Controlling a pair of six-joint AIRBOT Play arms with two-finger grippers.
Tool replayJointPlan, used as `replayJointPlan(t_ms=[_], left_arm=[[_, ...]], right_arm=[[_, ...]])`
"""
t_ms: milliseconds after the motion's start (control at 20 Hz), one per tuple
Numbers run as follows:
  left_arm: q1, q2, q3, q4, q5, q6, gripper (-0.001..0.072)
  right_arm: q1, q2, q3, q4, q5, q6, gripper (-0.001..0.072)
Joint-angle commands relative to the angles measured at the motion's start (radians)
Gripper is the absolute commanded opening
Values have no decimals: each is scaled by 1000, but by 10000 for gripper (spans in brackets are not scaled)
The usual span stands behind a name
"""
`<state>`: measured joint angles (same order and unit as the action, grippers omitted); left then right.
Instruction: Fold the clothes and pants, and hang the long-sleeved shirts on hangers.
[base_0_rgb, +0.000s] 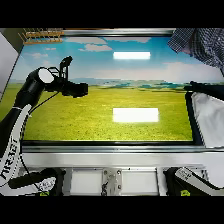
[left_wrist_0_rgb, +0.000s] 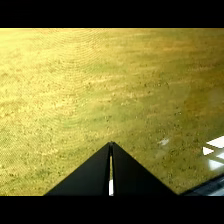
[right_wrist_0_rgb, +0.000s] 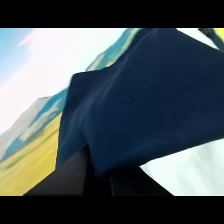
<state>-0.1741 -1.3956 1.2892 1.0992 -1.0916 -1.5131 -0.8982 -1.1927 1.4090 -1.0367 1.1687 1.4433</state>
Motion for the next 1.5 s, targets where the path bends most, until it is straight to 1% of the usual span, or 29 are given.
replayJointPlan(t_ms=[0,100,150,450,500,550,600,650,750,900,1000,1050,1100,1300,1450], left_arm=[[-1,-1,-15,1,17,0,9],[-1,-1,-41,1,24,1,9],[-1,-1,-54,1,25,9,9],[-1,-1,-104,0,27,17,8],[-1,-1,-111,0,27,18,8],[-1,-1,-117,0,27,18,9],[-1,-1,-119,1,26,18,8],[-1,-1,-117,0,29,18,8],[-1,-1,-117,0,34,18,9],[-1,-1,-117,0,40,18,8],[-1,-1,-117,0,40,18,9],[-1,-1,-117,0,40,17,9],[-1,-1,-117,0,40,17,9],[-1,-1,-117,0,39,16,9],[-1,-1,-117,0,47,16,9]], right_arm=[[-14,52,-6,-261,118,82,14],[-14,63,-31,-393,187,84,14],[-14,72,-57,-424,194,92,14],[-16,102,-237,-438,193,129,18],[-16,105,-259,-446,195,129,51],[-16,105,-275,-448,201,139,260],[-16,105,-287,-448,211,161,533],[-16,105,-288,-447,214,175,588],[-8,135,-288,-416,169,167,587],[78,240,-288,-259,28,81,587],[202,296,-288,-106,2,-12,587],[275,311,-288,-53,4,-49,587],[358,318,-288,-18,6,-60,587],[697,306,-288,-2,5,-60,586],[842,287,-288,-2,6,-60,582]])
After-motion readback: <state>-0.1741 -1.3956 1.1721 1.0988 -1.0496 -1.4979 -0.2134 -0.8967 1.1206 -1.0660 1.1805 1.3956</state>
